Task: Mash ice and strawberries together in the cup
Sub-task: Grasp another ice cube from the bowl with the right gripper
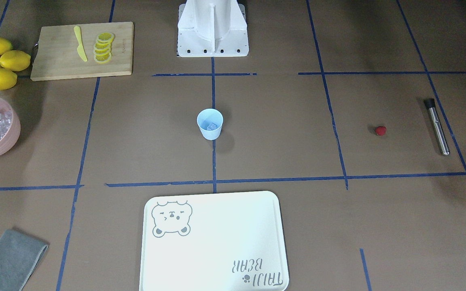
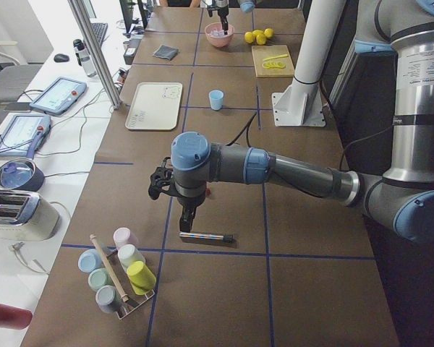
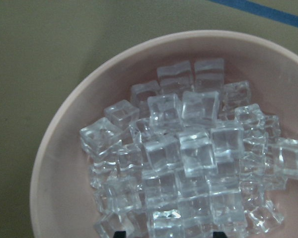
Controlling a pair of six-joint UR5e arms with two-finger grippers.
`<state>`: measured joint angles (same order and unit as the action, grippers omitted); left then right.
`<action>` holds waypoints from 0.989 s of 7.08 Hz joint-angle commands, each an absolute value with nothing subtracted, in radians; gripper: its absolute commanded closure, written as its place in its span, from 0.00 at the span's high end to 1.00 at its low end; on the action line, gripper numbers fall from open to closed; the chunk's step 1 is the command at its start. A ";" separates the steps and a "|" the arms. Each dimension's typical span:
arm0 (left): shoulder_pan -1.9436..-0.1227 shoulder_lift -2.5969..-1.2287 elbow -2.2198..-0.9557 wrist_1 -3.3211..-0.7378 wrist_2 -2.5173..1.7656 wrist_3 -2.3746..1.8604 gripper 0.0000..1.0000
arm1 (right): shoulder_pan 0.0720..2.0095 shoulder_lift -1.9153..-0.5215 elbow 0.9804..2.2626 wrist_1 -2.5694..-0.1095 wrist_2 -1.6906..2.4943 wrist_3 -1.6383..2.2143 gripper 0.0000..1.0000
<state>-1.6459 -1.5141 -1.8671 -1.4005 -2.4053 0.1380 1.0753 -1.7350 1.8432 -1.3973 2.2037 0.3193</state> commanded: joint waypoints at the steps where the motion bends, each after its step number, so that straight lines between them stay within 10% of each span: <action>1: -1.646 -1.514 -1.868 -1.401 -2.405 0.138 1.00 | 1.075 -1.735 1.835 -1.397 2.204 0.318 0.66; 7: -1.646 -1.513 -1.874 -1.399 -2.405 0.138 1.00 | 1.057 -1.733 1.827 -1.397 2.204 0.316 0.66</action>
